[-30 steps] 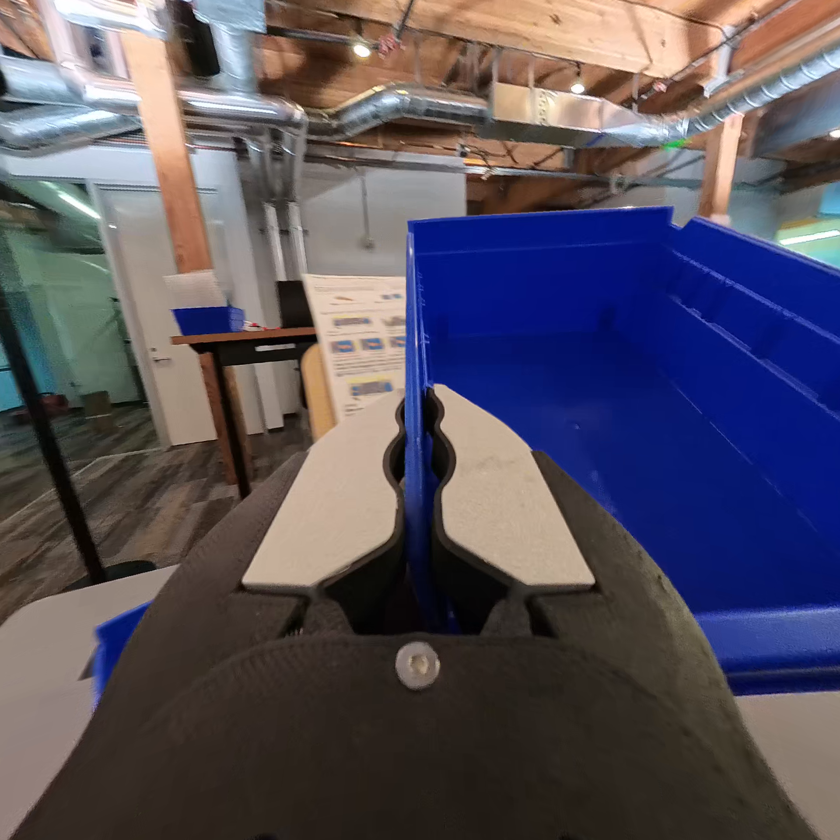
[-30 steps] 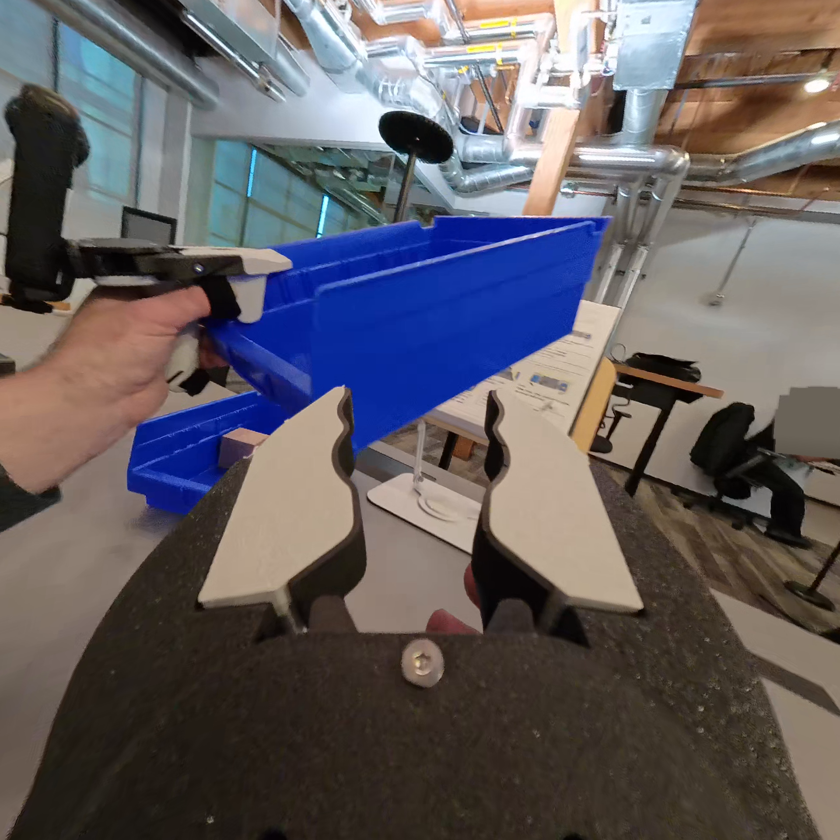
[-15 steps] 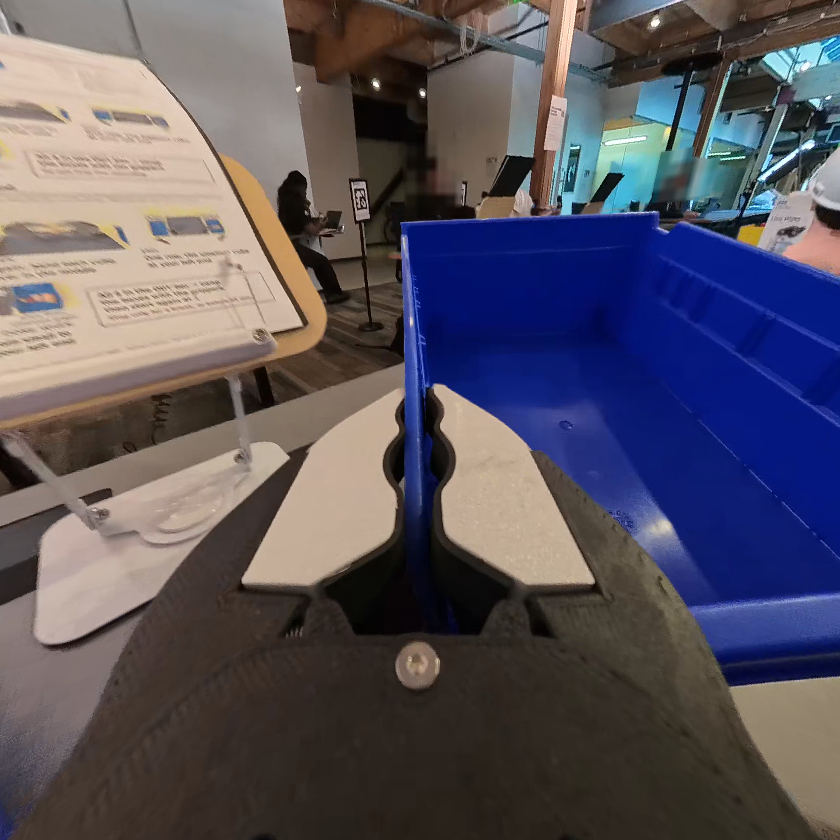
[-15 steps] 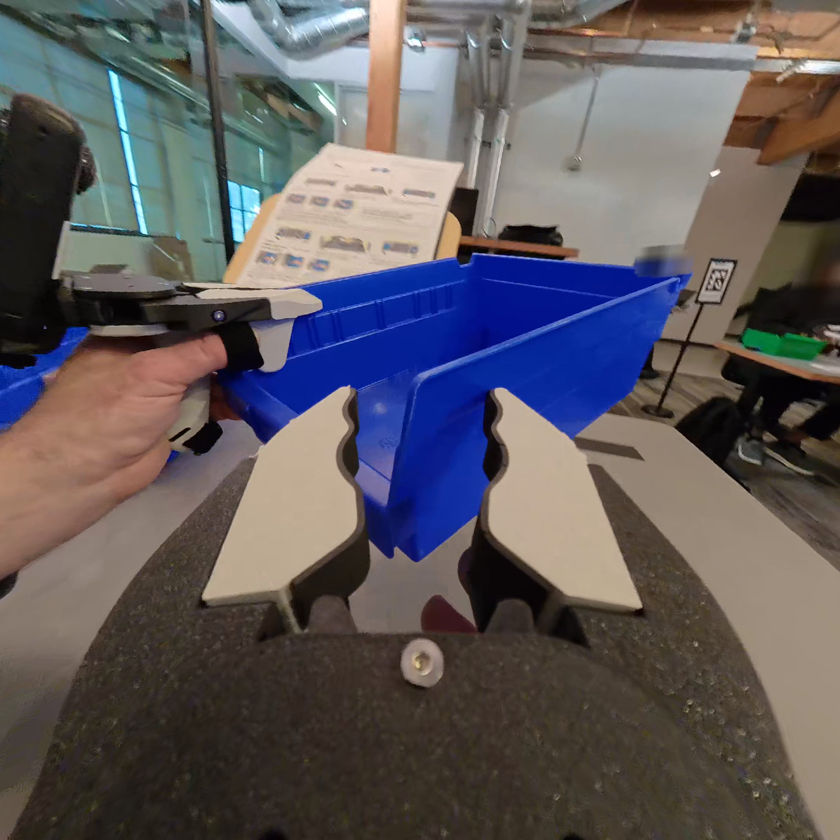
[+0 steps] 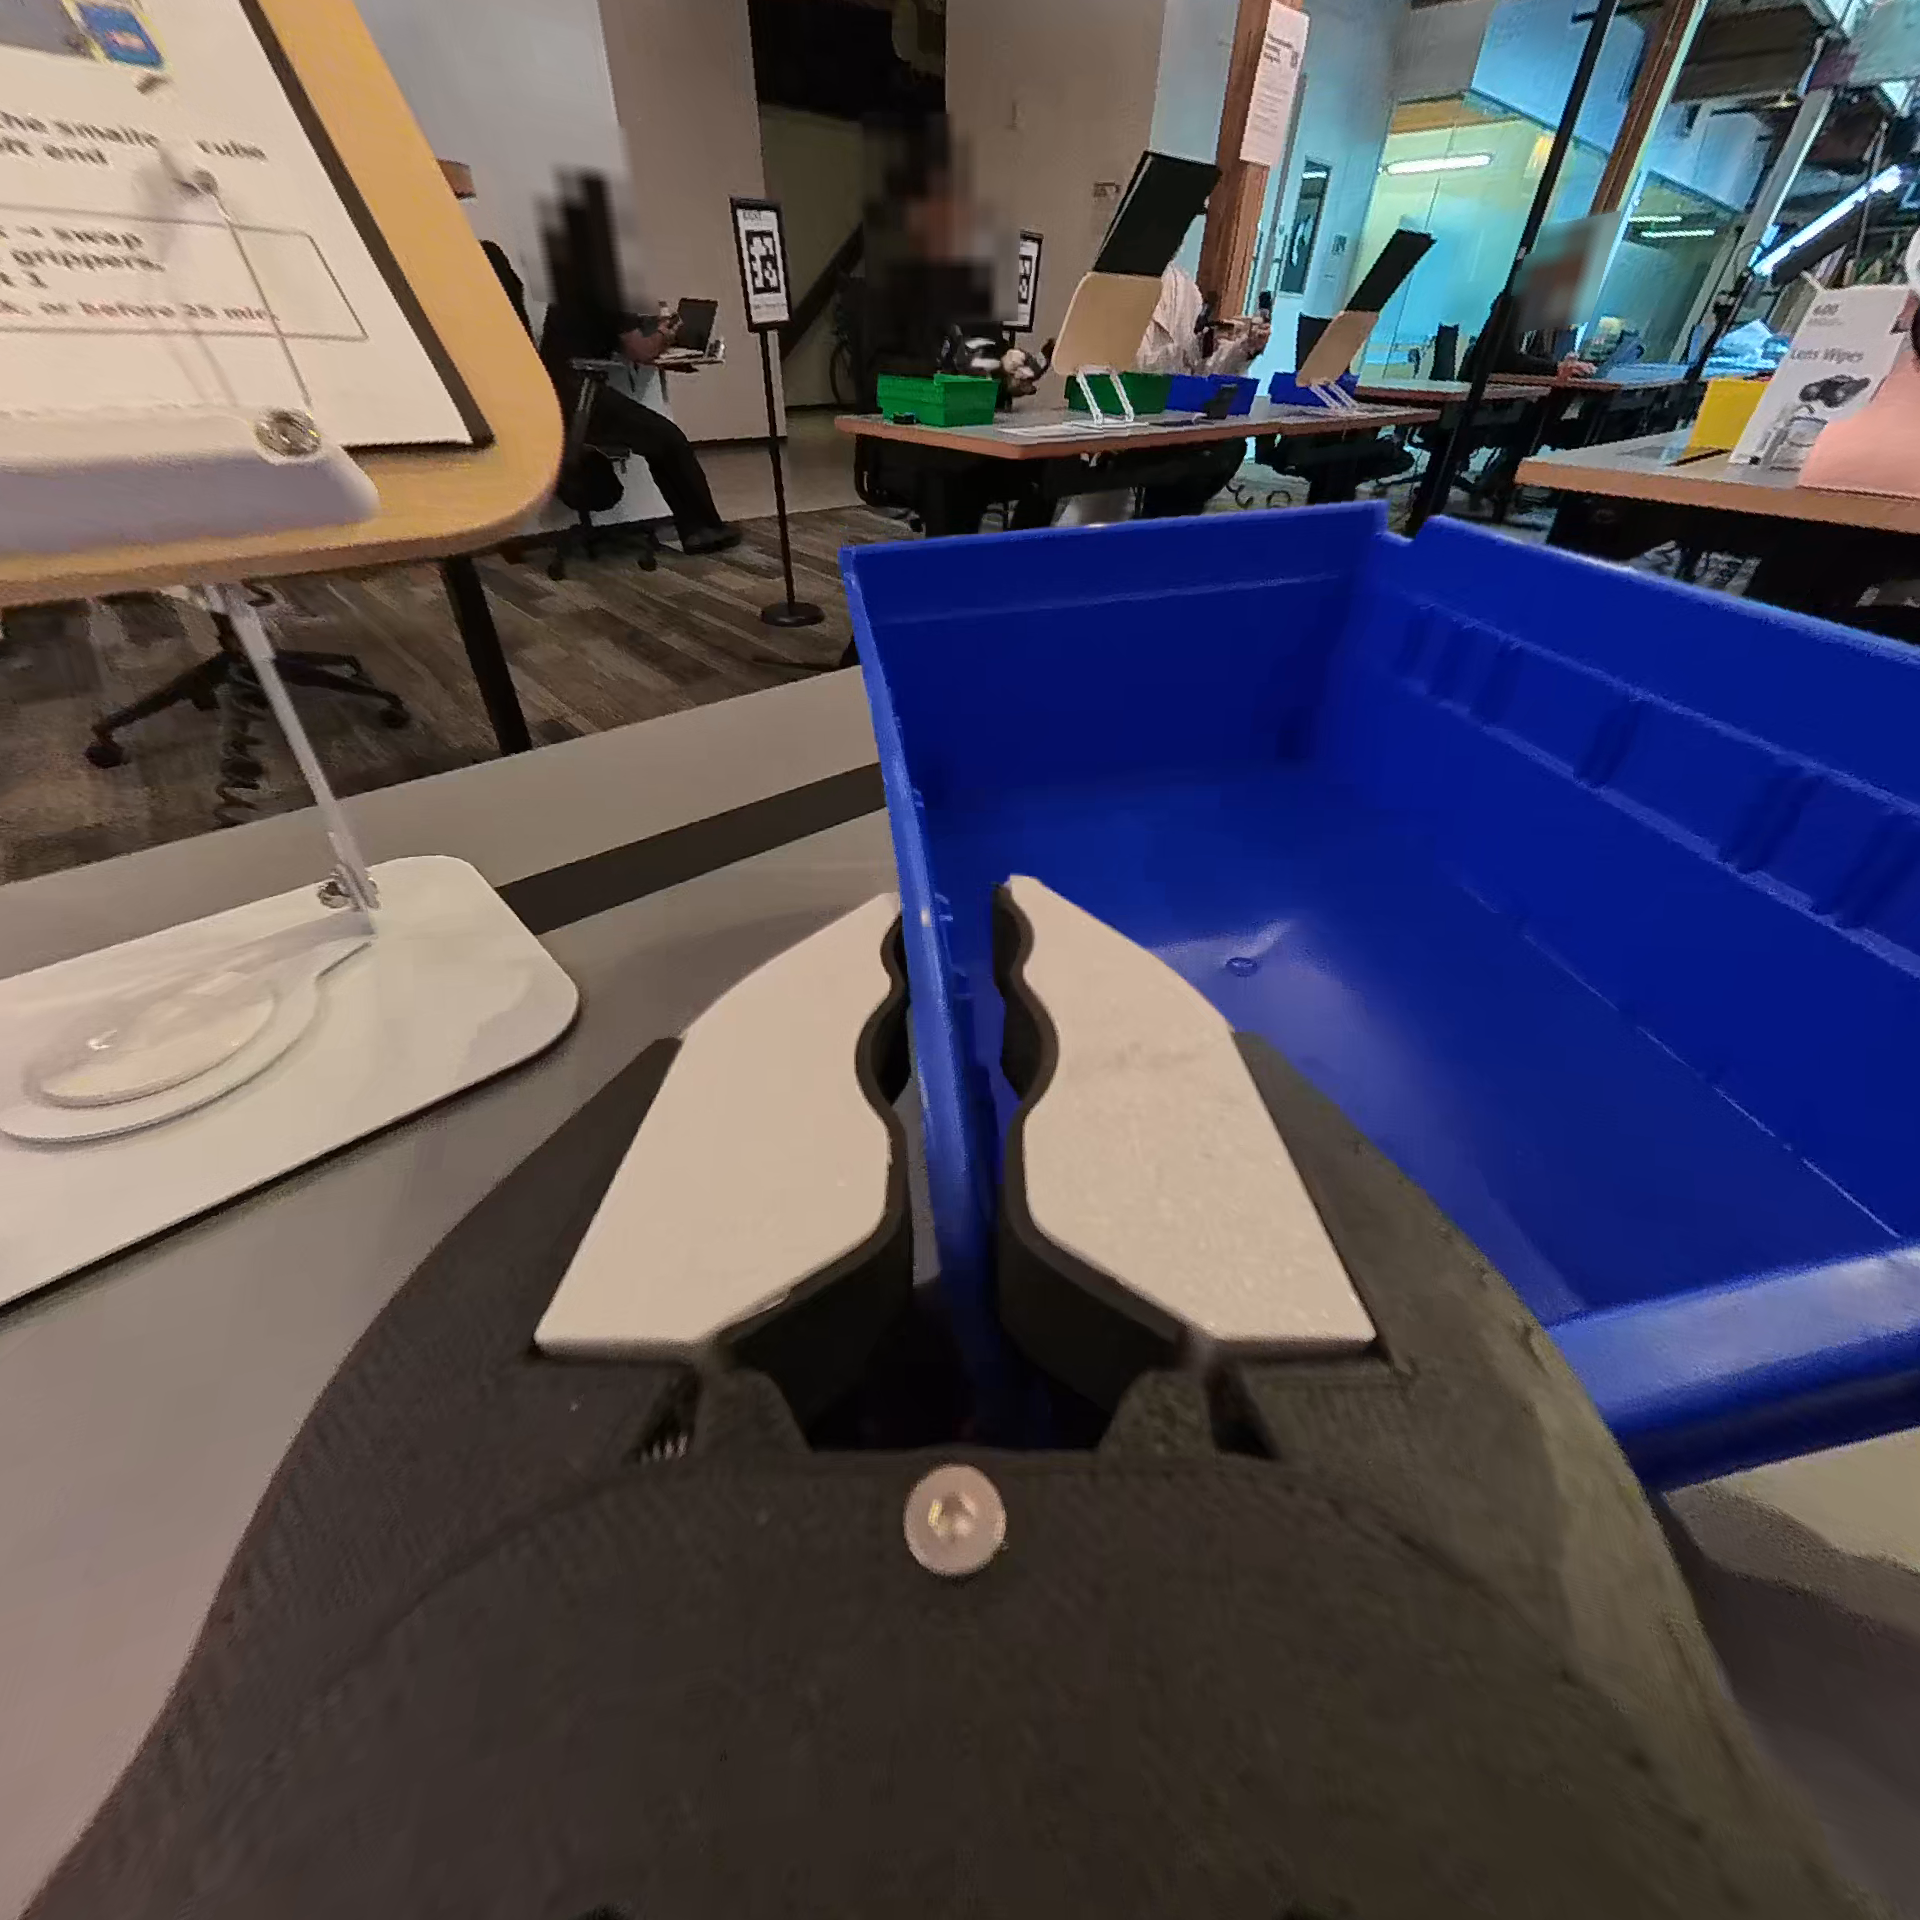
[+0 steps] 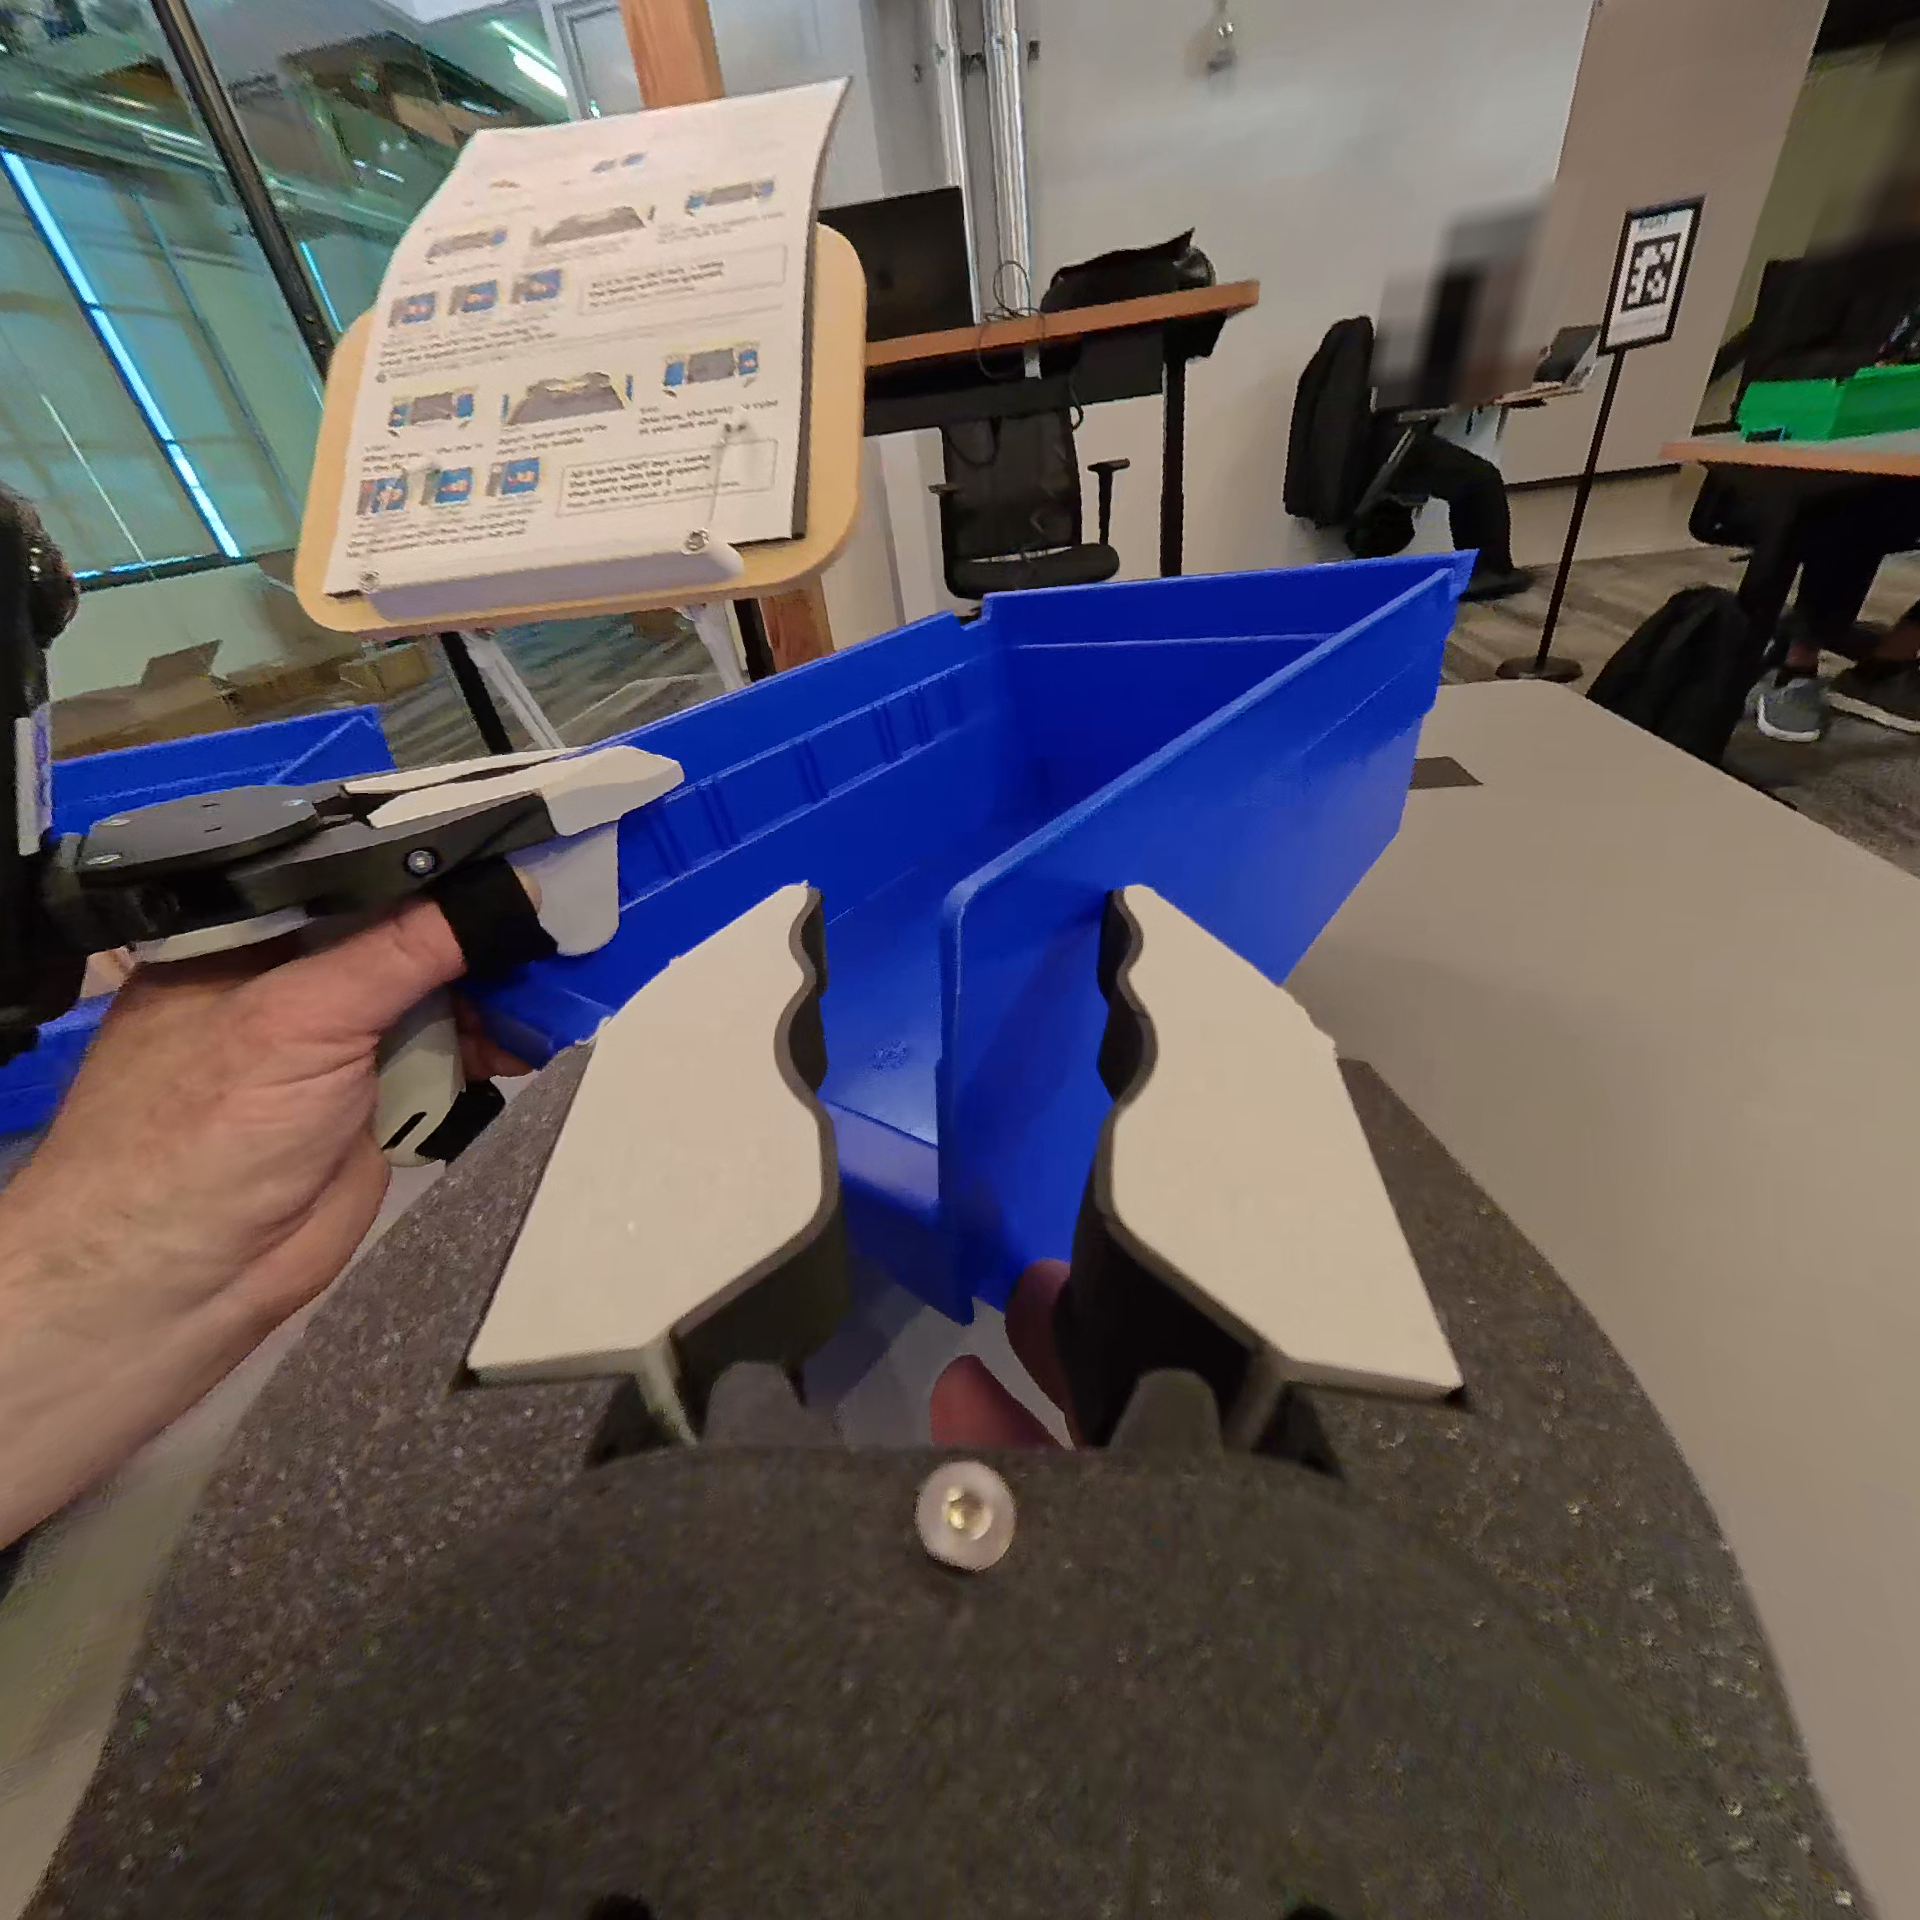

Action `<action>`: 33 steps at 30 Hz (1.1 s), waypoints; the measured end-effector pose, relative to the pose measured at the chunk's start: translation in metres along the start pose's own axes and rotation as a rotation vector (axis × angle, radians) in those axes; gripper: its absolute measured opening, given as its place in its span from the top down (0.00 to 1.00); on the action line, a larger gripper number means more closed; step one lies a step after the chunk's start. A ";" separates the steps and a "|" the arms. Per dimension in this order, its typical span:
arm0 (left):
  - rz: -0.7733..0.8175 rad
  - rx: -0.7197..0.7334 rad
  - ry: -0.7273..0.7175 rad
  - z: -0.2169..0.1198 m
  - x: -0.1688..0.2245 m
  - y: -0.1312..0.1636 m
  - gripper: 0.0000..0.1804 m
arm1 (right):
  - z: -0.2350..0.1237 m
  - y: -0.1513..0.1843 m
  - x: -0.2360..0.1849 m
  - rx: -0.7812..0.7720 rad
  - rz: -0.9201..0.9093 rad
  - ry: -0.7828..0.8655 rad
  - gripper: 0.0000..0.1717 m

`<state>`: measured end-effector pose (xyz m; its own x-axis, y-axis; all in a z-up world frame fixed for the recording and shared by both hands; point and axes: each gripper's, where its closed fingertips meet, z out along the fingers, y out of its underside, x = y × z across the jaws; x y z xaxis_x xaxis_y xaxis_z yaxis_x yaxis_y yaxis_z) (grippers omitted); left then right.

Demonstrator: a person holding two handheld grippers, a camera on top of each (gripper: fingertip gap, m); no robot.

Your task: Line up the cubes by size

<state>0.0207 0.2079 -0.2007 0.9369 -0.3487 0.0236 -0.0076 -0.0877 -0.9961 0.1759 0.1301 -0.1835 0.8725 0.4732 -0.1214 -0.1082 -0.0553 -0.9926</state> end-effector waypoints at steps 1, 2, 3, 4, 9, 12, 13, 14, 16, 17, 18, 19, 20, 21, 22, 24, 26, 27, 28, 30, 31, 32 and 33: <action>0.000 -0.005 0.004 0.002 0.001 0.003 0.92 | 0.002 0.003 0.003 -0.006 -0.001 0.006 0.71; 0.005 -0.009 0.006 0.004 0.002 0.005 0.92 | 0.004 0.005 0.006 -0.012 0.000 0.012 0.71; 0.006 -0.012 0.011 0.005 0.004 0.007 0.91 | 0.007 0.008 0.010 -0.018 0.004 0.018 0.71; 0.004 -0.015 0.018 0.007 0.005 0.008 0.90 | 0.009 0.010 0.014 -0.023 0.007 0.023 0.71; 0.019 -0.025 0.035 0.014 0.013 0.013 0.84 | 0.023 0.019 0.032 -0.044 -0.010 0.054 0.71; 0.027 -0.032 0.040 0.018 0.017 0.015 0.81 | 0.031 0.024 0.043 -0.054 -0.038 0.069 0.72; 0.026 -0.031 0.044 0.019 0.019 0.015 0.79 | 0.034 0.024 0.047 -0.055 -0.037 0.074 0.72; 0.026 -0.029 0.047 0.020 0.020 0.015 0.78 | 0.037 0.023 0.051 -0.054 -0.037 0.077 0.73; 0.023 -0.022 0.040 0.023 0.020 0.014 0.78 | 0.043 0.022 0.057 -0.051 -0.049 0.070 0.74; 0.023 -0.019 0.033 0.025 0.020 0.014 0.77 | 0.046 0.022 0.059 -0.052 -0.047 0.061 0.74; 0.024 -0.017 0.029 0.027 0.019 0.014 0.77 | 0.049 0.022 0.061 -0.055 -0.045 0.055 0.74; 0.024 -0.017 0.023 0.029 0.018 0.014 0.77 | 0.053 0.022 0.063 -0.058 -0.046 0.051 0.74; 0.025 -0.020 0.017 0.032 0.018 0.014 0.77 | 0.055 0.023 0.065 -0.062 -0.054 0.050 0.74; 0.030 -0.023 0.013 0.034 0.017 0.014 0.77 | 0.058 0.023 0.067 -0.063 -0.061 0.052 0.74; 0.026 -0.024 0.011 0.036 0.016 0.013 0.76 | 0.060 0.022 0.068 -0.063 -0.063 0.051 0.73; 0.019 -0.024 0.009 0.040 0.014 0.013 0.76 | 0.064 0.022 0.069 -0.059 -0.058 0.040 0.74; 0.009 -0.023 0.008 0.042 0.012 0.013 0.76 | 0.065 0.021 0.069 -0.058 -0.053 0.031 0.74; 0.010 -0.026 0.003 0.042 0.012 0.014 0.77 | 0.065 0.022 0.069 -0.060 -0.056 0.031 0.74; 0.013 -0.032 -0.004 0.042 0.011 0.014 0.77 | 0.065 0.022 0.069 -0.063 -0.059 0.032 0.74; 0.006 -0.041 -0.005 0.043 0.010 0.015 0.77 | 0.066 0.022 0.069 -0.066 -0.066 0.039 0.74; 0.002 -0.046 -0.002 0.043 0.010 0.015 0.76 | 0.066 0.023 0.069 -0.070 -0.074 0.044 0.74; -0.011 -0.050 0.005 0.043 0.011 0.015 0.76 | 0.066 0.023 0.069 -0.072 -0.079 0.047 0.73; -0.026 -0.051 0.013 0.043 0.011 0.014 0.75 | 0.066 0.023 0.068 -0.070 -0.082 0.048 0.73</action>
<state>0.0459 0.2430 -0.2175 0.9323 -0.3582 0.0510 -0.0013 -0.1442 -0.9895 0.2015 0.2193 -0.2146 0.8990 0.4362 -0.0383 -0.0033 -0.0807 -0.9967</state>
